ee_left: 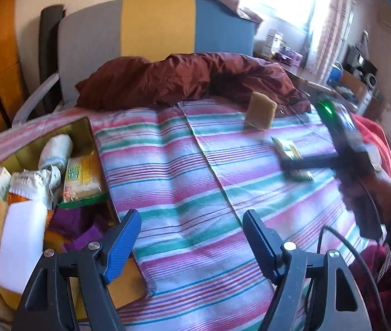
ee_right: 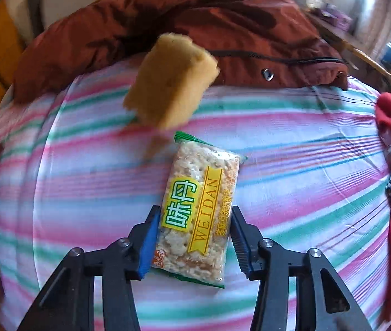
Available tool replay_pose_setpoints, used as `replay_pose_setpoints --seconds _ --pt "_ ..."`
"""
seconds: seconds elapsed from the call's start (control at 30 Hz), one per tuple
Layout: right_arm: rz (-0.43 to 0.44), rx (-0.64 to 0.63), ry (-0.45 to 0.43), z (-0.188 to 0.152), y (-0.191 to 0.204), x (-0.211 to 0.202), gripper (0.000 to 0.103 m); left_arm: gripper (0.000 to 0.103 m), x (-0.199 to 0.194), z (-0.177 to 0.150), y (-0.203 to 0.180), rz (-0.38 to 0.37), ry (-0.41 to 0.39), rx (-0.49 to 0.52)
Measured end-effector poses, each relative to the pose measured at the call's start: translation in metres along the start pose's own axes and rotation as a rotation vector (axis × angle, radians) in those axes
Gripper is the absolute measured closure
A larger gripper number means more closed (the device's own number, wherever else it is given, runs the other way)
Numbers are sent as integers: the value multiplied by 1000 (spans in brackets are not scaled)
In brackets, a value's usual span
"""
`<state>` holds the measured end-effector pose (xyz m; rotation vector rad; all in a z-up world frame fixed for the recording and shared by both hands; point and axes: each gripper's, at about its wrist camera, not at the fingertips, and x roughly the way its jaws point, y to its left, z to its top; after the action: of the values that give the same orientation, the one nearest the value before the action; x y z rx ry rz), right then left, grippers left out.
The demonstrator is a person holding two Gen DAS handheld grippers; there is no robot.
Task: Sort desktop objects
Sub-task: 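Grasp the last yellow sponge with the left tool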
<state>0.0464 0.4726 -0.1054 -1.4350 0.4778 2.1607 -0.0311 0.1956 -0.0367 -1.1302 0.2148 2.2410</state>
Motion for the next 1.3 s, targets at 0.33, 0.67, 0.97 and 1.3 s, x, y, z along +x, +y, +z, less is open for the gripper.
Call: replay_pose_setpoints --seconds 0.33,0.67,0.97,1.3 --pt "34 -43 -27 -38 -17 -16 54 26 30 35 -38 -33 30 72" --pt "-2 20 -4 -37 -36 -14 54 25 93 88 -87 -52 52 211" --pt "4 10 4 -39 -38 -15 54 20 145 128 -122 -134 42 298" --pt "-4 -1 4 -29 -30 -8 52 20 214 153 -142 -110 118 355"
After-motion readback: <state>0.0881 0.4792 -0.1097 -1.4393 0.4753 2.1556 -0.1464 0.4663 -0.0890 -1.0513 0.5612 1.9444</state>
